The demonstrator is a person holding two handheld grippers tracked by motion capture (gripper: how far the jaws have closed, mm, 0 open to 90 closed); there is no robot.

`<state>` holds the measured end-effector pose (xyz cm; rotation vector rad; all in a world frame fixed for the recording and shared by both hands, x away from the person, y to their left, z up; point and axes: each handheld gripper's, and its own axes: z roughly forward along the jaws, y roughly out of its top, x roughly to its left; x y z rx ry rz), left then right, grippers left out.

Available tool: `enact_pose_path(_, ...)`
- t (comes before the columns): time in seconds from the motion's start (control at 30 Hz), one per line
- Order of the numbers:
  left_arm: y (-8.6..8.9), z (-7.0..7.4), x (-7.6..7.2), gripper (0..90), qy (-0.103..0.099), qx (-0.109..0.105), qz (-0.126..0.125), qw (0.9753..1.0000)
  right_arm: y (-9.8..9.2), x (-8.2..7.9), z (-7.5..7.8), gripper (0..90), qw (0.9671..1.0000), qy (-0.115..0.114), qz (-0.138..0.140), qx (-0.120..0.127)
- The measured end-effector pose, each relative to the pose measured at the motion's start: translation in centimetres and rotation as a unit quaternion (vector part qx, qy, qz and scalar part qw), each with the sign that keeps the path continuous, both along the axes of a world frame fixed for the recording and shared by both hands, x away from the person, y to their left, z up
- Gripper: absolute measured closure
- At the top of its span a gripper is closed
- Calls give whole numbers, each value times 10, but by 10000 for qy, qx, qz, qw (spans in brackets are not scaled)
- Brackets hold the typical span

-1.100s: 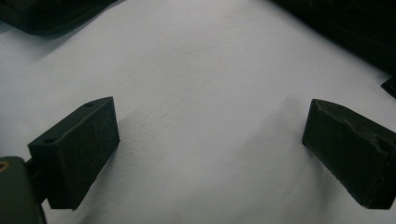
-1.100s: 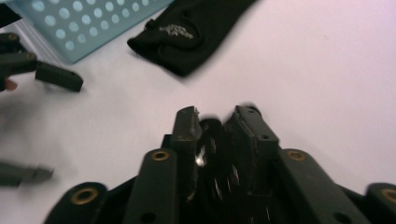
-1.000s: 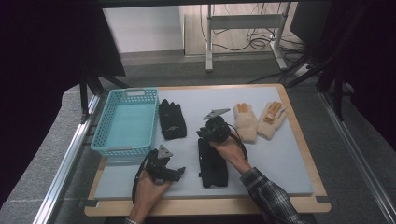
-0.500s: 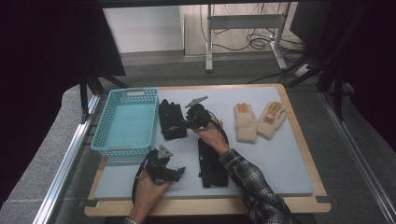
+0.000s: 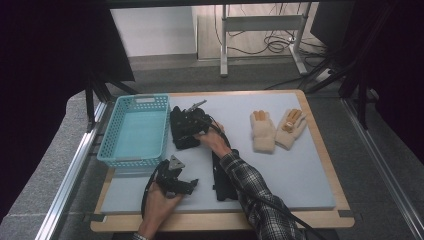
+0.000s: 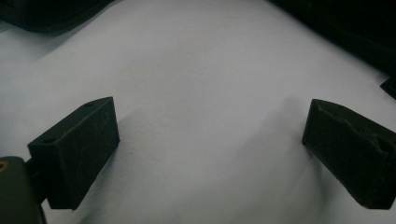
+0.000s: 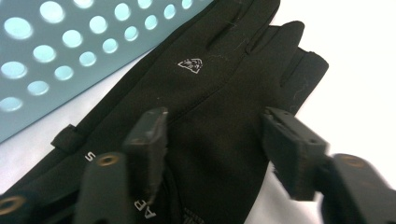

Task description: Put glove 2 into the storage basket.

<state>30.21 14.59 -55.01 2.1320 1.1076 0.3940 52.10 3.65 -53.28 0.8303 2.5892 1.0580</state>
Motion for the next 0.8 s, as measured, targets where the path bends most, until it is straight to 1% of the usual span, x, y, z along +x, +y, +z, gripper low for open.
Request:
enact_pose_path(0.03,0,0,0,40,0,0,0,10000,1,-1,1,536,10000,-5,-26,-15)
enact_pose_path(0.07,0,0,0,41,0,-2,1,10000,2,-1,1,613,9999,-3,-96,-42)
enact_pose_path(0.1,0,0,0,41,0,-1,0,10000,3,-3,2,658,9997,-45,-189,-119)
enact_pose_path(0.13,0,0,0,40,0,0,0,10000,3,-3,4,742,9995,-121,-186,-212)
enact_pose_path(0.17,0,0,0,41,0,1,0,10000,3,-3,4,825,9997,-79,-151,-192)
enact_pose_path(0.2,0,0,0,41,0,1,-1,10000,3,-4,4,839,9998,3,-120,-164)
enact_pose_path(0.27,0,0,0,41,1,1,0,10000,4,-7,5,863,9996,-80,-136,-240)
enact_pose_path(0.37,0,0,0,41,1,2,0,10000,4,-8,9,872,9995,-18,-174,-257)
enact_pose_path(0.43,0,0,0,41,0,2,2,10000,-1,-8,13,873,9996,73,-247,-145)
enact_pose_path(0.47,0,0,0,41,0,2,2,10000,-1,-8,13,873,9996,73,-247,-145)
enact_pose_path(0.5,0,0,0,41,1,2,2,10000,-6,-9,18,873,9995,149,-267,-30)
enact_pose_path(0.53,0,0,0,40,2,0,2,10000,-8,-10,20,873,9994,175,-283,10)
enact_pose_path(0.67,0,0,0,41,3,1,2,10000,-18,-16,33,873,9991,215,-288,237)
enact_pose_path(0.8,0,0,0,41,0,5,1,10000,-27,-25,45,872,9989,188,-279,328)
